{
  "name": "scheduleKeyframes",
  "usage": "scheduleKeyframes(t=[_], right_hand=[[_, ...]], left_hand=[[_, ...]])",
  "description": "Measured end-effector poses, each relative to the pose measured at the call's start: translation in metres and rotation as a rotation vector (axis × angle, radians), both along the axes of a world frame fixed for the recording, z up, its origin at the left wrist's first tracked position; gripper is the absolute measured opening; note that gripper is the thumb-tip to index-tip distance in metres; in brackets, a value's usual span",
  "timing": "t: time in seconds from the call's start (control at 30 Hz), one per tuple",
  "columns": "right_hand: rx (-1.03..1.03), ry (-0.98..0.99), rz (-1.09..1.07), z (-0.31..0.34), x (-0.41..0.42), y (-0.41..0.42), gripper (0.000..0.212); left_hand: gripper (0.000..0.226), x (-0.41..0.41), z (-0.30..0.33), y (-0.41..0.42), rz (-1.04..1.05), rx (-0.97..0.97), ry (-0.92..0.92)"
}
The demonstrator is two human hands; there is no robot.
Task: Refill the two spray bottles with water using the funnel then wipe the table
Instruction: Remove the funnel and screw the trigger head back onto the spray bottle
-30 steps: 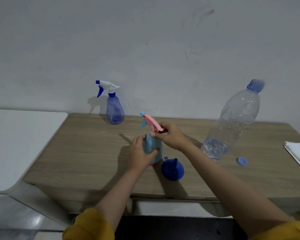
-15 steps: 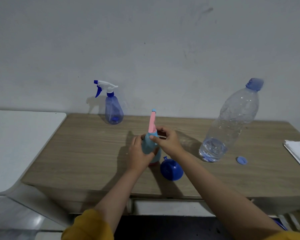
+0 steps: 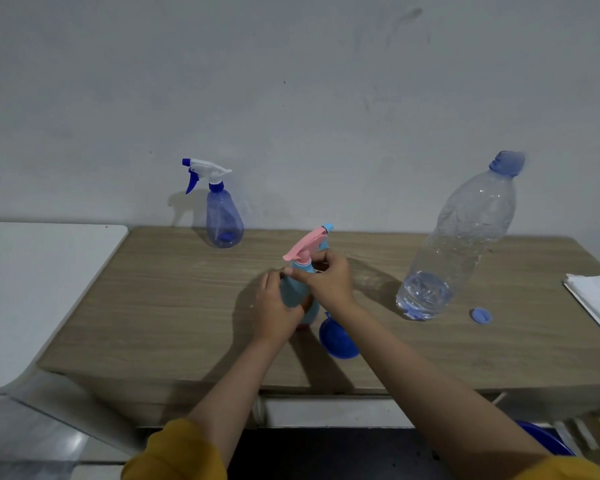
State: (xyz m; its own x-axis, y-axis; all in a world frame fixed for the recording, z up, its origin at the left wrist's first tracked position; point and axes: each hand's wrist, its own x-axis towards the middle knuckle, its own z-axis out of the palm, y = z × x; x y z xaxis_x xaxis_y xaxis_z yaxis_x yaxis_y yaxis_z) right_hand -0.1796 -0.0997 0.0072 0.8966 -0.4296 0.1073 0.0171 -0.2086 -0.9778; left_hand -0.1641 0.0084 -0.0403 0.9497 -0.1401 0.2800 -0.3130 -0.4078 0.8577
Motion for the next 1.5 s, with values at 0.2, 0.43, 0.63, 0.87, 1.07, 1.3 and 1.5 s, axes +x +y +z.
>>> scheduleKeyframes(t=[0.2,0.43,0.63,0.87,1.07,1.3,1.5], right_hand=[[-0.018,-0.049,0.072,-0.007,-0.008,-0.005,0.025],[0.097,-0.067,-0.020,-0.012,-0.008,0.001,0.034],[0.112,-0.061,-0.036,-0.010,-0.005,0.001,0.033],[0.026,-0.081,0.040,-0.011,-0.007,-0.003,0.027],[0.087,-0.043,-0.045,-0.007,-0.001,0.004,0.039],[0.065,-0.063,-0.005,-0.009,-0.004,-0.001,0.031],[0.016,-0.074,0.014,-0.013,-0.006,0.002,0.031]], left_hand=[[0.053,0.000,-0.001,0.000,0.002,0.000,-0.007],[0.054,0.001,-0.003,0.000,-0.006,-0.001,-0.008],[0.056,0.002,-0.005,0.001,0.000,-0.005,-0.023],[0.059,0.002,-0.006,0.000,-0.002,0.008,-0.030],[0.060,0.003,-0.008,0.000,0.006,0.002,-0.031],[0.056,0.003,-0.008,-0.001,0.036,-0.002,-0.071],[0.060,0.001,-0.008,-0.001,0.029,0.022,-0.061]])
